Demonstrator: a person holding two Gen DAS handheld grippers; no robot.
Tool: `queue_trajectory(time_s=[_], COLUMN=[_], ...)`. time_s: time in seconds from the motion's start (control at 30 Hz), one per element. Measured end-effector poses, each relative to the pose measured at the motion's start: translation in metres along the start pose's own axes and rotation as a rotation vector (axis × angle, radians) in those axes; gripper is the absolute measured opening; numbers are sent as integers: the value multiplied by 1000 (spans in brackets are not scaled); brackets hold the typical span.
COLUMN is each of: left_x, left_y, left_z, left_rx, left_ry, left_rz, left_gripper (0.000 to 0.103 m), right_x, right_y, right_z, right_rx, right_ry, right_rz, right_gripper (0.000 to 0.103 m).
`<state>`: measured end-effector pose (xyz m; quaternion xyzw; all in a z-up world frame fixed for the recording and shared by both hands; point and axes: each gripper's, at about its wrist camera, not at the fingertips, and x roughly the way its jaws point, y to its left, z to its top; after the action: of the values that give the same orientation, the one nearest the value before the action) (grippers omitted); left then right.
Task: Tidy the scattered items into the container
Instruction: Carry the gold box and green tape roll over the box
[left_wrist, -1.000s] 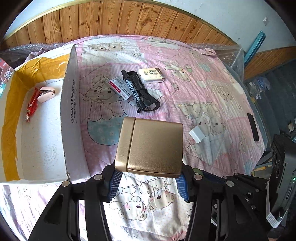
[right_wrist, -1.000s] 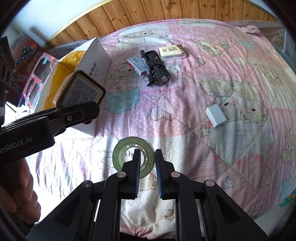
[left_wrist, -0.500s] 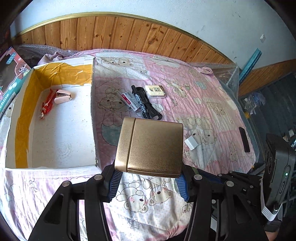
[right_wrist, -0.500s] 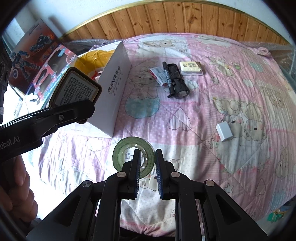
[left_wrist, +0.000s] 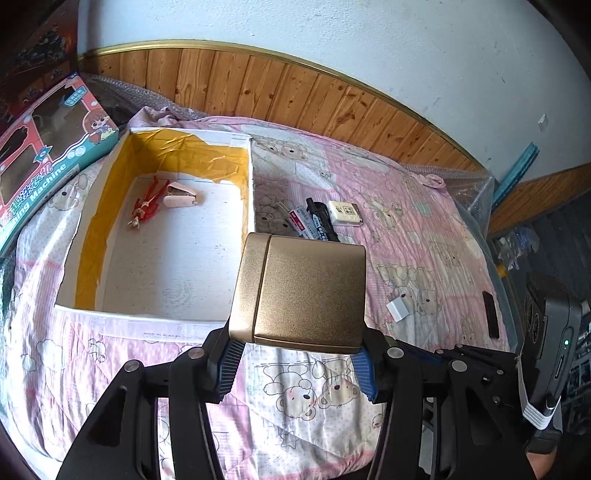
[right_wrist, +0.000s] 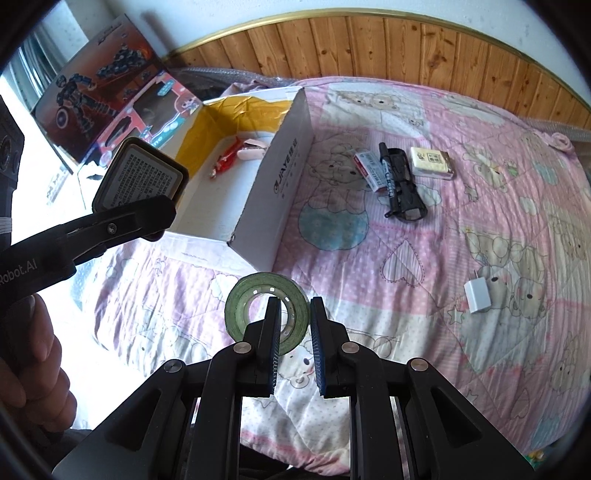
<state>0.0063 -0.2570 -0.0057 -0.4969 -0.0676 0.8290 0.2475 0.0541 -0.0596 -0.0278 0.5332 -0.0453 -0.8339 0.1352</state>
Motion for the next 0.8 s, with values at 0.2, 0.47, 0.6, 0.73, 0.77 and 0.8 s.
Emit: queue_trajectory(time_s=[0.2,0.47,0.6,0.73,0.77,0.8], left_x=[-15,-29,-31,-31,-31,-30], left_y=[26,56,69,82,85,87], left_z=[4,15,20,25,27,28], left_rx=[-74,-150,-181,-211,-219,-224], left_ry=[-31,-64,-69,-71,-71,-72], left_rz=[13,23,26,29,30,32], left_gripper=[53,53,53,53,53,53], right_x=[-6,-13,-11,-6,-5,-3], right_y=[20,50,60,66,67,68], right_z=[20,50,63,74,77,80], right_rx=[-59,-125,-149,-164,-166,-167], right_ry=[-13,-34,-34,-29,-27,-25], right_rz=[28,77,96,107,109,111], right_gripper=[16,16,16,16,16,16])
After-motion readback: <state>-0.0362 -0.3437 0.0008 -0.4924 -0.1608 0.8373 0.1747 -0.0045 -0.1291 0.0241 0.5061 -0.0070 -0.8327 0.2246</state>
